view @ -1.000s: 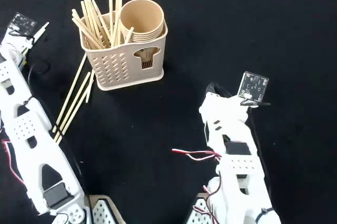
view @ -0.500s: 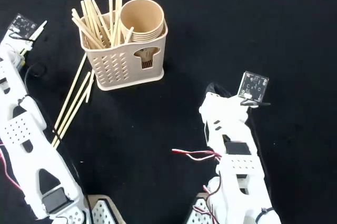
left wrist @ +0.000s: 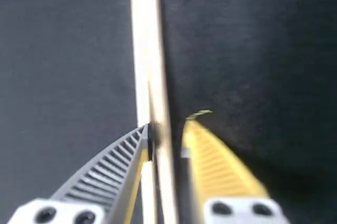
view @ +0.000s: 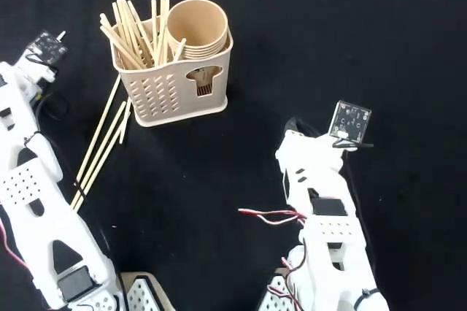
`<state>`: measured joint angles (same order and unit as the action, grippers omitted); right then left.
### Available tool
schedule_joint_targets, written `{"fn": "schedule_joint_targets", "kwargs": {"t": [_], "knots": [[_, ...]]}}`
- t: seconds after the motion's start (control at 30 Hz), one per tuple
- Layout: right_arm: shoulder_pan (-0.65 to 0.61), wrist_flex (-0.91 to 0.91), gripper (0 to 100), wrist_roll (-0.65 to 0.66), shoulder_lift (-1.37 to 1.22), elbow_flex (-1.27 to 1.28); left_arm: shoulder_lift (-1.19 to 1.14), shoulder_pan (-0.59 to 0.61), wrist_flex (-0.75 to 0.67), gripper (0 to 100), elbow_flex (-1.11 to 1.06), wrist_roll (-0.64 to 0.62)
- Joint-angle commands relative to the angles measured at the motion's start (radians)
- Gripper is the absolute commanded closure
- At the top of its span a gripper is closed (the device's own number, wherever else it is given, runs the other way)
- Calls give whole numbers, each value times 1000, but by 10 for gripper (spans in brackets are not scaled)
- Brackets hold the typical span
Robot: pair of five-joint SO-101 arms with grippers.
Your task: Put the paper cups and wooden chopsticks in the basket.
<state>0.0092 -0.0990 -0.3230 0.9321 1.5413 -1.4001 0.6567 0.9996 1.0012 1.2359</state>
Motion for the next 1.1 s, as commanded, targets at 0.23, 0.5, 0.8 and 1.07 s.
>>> {"fn": "schedule_joint_targets", "kwargs": {"t": [0.23,0.5,0.8,1.07], "knots": [[-12,23,946,11,2,-4,-54,21,117,971,-202,25],[-12,23,946,11,2,-4,-2,15,436,965,-28,28],[-12,23,946,11,2,-4,0,5,713,855,206,9],[-12,23,946,11,2,-4,-3,45,756,855,453,-222]]}}
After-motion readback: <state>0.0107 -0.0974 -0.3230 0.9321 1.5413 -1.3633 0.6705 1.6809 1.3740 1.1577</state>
